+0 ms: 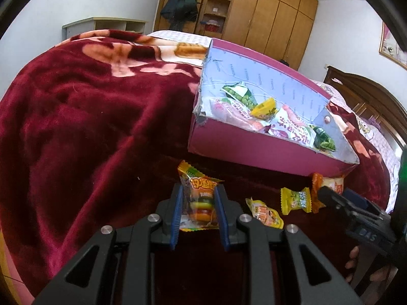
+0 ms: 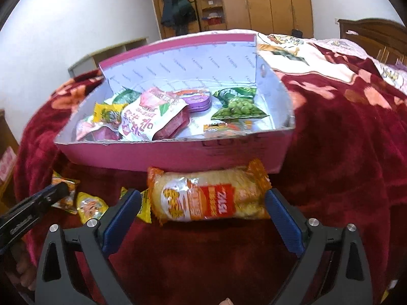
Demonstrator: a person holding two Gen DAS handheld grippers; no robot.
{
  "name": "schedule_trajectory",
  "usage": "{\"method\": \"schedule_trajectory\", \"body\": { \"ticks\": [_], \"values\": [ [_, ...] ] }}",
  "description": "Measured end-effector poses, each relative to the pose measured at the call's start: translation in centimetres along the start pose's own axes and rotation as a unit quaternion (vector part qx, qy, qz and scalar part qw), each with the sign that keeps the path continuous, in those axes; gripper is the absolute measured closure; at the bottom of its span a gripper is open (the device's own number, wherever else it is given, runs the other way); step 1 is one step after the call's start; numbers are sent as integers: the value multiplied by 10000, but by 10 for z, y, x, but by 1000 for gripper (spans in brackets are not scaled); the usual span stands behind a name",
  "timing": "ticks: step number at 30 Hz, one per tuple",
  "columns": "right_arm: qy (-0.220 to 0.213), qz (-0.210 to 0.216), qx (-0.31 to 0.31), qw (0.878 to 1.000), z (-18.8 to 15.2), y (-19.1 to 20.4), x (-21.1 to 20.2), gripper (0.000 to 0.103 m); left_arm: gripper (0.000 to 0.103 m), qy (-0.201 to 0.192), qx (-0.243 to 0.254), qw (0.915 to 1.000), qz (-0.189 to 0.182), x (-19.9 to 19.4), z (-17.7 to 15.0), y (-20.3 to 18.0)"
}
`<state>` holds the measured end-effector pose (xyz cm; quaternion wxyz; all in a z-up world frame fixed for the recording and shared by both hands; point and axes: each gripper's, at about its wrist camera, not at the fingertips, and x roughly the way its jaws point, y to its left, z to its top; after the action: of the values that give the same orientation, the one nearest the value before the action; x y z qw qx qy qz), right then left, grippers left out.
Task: Organize snacks
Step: 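Grasp the orange jelly snack with the left tool while the right grasps the cracker bag, then carry the jelly snack and cracker bag over the pink box and lower them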
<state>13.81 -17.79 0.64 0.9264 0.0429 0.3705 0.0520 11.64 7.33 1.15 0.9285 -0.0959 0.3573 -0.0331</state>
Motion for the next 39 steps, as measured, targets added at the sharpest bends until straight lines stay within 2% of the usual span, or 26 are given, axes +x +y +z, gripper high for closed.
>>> {"method": "schedule_trajectory", "body": {
  "ticks": [5, 15, 20, 27, 39],
  "values": [
    [148, -312, -143, 9993, -2, 6, 9, 2, 77, -48, 39, 10000, -13, 2, -3, 0],
    [34, -174, 230, 9996, -6, -4, 5, 7, 68, 35, -50, 9999, -82, 9, -4, 5],
    [-45, -82, 358, 9993, -6, -8, -1, 8, 67, 89, -47, 9999, -29, 11, -4, 2],
    [-229, -17, 472, 9986, -13, -12, -17, 9, 74, -21, 38, 10000, 4, 6, -5, -2],
    [-494, 23, 481, 9976, -22, -12, -44, 9, 76, -299, -77, 9994, -136, -18, -2, -1]
  ]
}}
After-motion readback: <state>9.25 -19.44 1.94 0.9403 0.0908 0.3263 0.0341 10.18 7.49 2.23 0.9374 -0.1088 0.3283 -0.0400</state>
